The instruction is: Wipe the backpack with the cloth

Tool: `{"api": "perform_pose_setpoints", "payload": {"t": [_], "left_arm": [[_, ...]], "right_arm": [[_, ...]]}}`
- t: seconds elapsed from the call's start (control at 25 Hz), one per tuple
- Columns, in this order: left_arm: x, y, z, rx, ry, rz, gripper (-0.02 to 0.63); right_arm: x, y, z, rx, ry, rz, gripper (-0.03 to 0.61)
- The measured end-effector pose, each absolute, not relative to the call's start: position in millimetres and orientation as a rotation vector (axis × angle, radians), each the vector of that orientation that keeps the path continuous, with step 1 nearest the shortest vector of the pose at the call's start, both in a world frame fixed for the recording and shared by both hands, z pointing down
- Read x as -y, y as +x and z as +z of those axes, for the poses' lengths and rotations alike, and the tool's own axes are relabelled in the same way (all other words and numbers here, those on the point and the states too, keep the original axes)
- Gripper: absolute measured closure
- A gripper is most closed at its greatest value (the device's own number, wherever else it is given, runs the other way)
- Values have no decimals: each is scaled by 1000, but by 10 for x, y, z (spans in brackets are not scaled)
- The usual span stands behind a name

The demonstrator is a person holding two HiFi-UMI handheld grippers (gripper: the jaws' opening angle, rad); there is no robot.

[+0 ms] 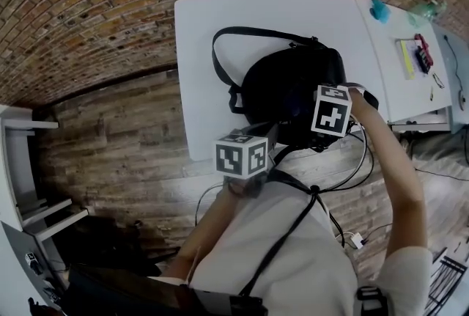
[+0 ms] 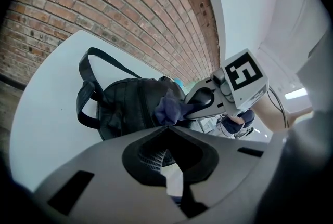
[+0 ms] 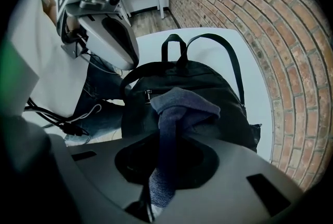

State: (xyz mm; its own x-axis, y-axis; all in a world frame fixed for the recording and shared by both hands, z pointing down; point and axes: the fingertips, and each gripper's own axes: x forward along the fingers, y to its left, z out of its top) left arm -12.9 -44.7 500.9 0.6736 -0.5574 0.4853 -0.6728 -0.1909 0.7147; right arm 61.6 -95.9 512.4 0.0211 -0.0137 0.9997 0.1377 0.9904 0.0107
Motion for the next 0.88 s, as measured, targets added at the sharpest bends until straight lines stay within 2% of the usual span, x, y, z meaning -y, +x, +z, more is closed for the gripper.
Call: {"api": "perform_pose_setpoints", "payload": {"t": [0.88], "left_arm": [[409, -88, 5070, 969, 1850, 160, 608]], "right_arm": [[445, 778, 5142, 1565, -144, -91, 523]]}}
